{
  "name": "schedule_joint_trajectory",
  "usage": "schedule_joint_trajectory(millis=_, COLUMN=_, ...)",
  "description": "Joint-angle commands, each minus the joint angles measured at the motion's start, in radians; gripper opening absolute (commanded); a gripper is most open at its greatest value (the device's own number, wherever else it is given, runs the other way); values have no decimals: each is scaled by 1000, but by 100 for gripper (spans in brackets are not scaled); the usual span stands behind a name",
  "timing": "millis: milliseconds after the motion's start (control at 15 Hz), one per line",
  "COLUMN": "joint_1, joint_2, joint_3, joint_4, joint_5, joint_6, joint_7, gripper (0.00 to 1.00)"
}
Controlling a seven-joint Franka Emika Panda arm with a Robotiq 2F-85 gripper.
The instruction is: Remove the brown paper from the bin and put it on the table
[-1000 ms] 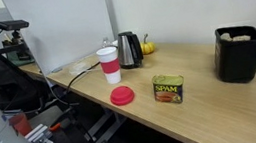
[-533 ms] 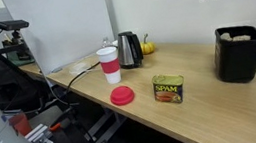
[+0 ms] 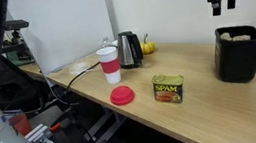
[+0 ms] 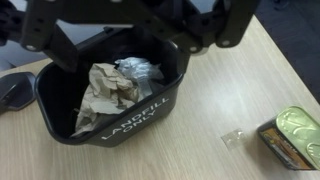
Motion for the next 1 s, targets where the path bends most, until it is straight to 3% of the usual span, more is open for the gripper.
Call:
schedule_joint_trajectory(millis=0, joint_1=-7, joint_2=46, joint_3=-4, joint_4=30, joint_5=31, joint_6=72, joint_7=-2, gripper=100)
schedule_joint_trajectory(millis=667, joint_1=-15, joint_2=92, joint_3=-15, joint_4=0, joint_5=23, joint_6=211, joint_7=-24, gripper=100)
schedule_joint_trajectory(millis=933, joint_1=-4, joint_2=95, joint_3=-26, joint_4=12, joint_5=11, joint_6=187, joint_7=-6, gripper=100)
